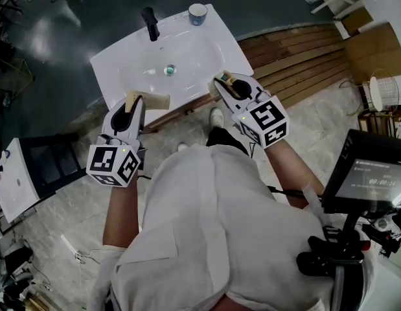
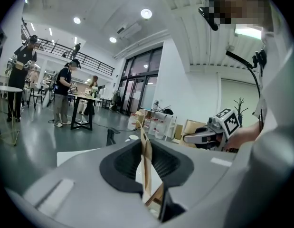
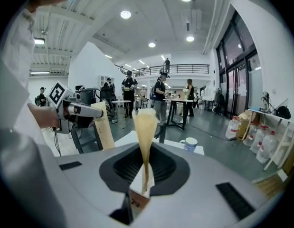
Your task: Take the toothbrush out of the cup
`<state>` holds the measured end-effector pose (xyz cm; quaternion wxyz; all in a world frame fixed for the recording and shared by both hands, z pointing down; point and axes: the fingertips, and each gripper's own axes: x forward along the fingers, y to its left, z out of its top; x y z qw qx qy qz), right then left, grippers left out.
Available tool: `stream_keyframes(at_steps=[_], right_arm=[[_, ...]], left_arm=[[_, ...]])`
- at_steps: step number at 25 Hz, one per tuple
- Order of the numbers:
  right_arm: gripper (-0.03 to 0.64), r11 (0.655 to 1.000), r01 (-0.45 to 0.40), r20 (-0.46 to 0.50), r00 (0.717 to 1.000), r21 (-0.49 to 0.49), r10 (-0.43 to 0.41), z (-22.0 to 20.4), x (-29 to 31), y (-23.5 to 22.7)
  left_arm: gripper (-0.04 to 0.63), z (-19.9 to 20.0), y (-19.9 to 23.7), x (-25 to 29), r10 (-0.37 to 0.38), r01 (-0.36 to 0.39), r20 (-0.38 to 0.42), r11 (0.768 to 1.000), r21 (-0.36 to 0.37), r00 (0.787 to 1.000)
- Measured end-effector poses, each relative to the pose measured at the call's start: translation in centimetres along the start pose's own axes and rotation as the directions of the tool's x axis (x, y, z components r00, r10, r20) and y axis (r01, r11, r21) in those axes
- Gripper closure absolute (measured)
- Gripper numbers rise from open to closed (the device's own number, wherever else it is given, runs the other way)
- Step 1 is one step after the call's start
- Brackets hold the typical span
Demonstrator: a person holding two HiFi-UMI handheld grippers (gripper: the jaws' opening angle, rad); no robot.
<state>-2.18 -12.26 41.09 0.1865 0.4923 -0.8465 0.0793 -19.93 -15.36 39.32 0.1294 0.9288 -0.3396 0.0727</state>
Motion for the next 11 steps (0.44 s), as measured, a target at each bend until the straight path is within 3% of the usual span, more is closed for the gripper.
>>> stream_keyframes(at_steps=[4,11], right_arm=[[0.584,1.000,0.025,-0.005,1.000,0.018,-0.025,-0.4,0.3,-2.0],[0.584,0.998,0.044,-0.019,0.999,0.050,-0.043,-1.1,3.1,-10.5]], left_arm=[[0.538,0.3,0.5,1.5,-0.009,0.009,-0.004,1.000,-0.006,1.000],[0.538,2.2,2.2,9.5,-0.001,0.001,-0.006,1.000,-0.012,1.000]])
